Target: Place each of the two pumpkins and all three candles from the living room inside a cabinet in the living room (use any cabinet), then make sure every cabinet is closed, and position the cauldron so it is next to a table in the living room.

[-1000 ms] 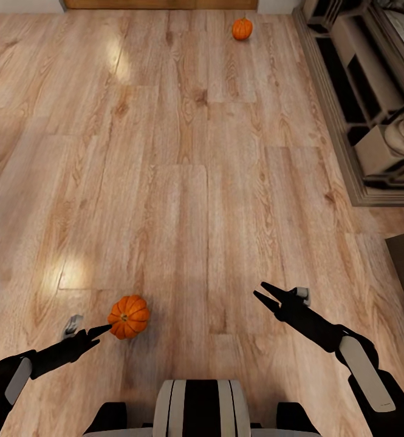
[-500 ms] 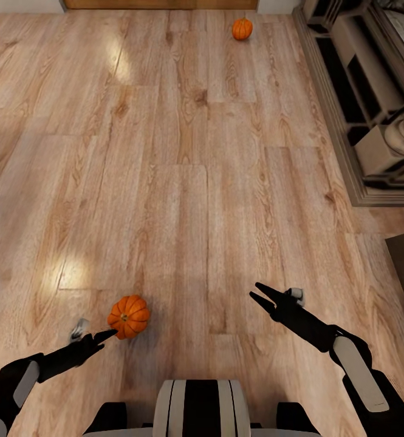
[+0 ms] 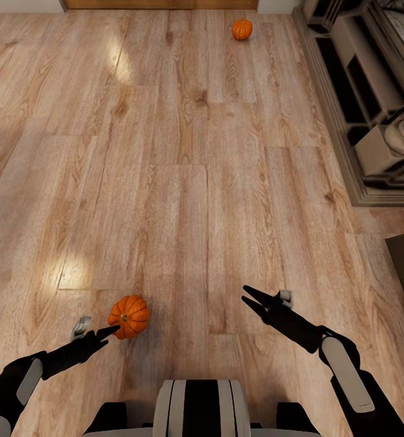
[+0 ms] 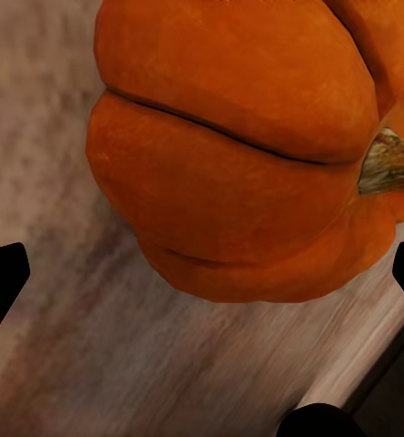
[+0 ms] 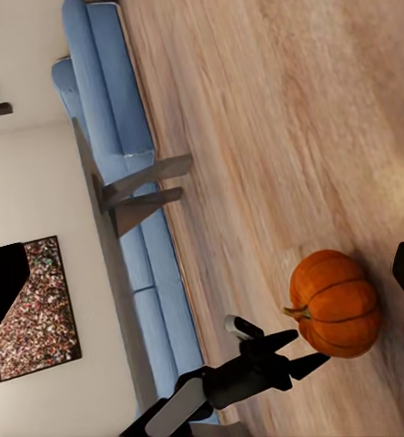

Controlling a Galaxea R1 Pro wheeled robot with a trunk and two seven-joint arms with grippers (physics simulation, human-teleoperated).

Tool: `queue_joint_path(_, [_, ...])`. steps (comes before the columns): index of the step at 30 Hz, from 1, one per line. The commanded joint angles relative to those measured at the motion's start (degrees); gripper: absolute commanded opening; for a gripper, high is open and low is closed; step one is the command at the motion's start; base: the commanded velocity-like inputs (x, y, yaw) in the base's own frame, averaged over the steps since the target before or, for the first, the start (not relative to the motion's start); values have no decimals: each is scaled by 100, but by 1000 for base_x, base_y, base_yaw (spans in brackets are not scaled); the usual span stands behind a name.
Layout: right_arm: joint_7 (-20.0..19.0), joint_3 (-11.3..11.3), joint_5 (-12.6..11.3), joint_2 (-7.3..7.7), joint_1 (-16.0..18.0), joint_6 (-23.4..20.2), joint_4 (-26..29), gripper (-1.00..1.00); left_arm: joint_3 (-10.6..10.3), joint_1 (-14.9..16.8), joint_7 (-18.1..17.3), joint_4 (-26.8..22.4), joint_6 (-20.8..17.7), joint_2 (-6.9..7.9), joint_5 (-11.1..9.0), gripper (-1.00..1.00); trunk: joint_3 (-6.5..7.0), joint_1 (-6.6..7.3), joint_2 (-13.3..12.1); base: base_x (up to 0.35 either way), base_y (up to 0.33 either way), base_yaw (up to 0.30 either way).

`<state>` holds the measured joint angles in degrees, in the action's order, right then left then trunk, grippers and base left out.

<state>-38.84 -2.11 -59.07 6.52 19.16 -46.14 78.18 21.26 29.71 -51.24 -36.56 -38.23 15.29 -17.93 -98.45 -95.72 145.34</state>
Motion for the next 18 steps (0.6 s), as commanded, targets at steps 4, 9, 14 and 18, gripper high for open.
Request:
queue_joint_path(4, [78, 0, 0, -1, 0, 0, 0, 100, -2, 0, 0, 0, 0, 0, 0, 100, 0, 0, 0, 0, 0, 0])
queue_joint_path(9, [78, 0, 1, -1, 0, 0, 4, 100, 1, 0, 0, 4, 53, 0, 0, 100, 0, 0, 0, 0, 0, 0])
queue_joint_path(14, [79, 0, 1, -1, 0, 0, 4, 100, 0, 0, 0, 0, 72, 0, 0, 100, 0, 0, 0, 2, 0, 0])
queue_joint_path(18, [79, 4, 1, -1, 0, 0, 4, 100, 0, 0, 0, 1, 77, 0, 0, 100, 0, 0, 0, 139, -16, 0])
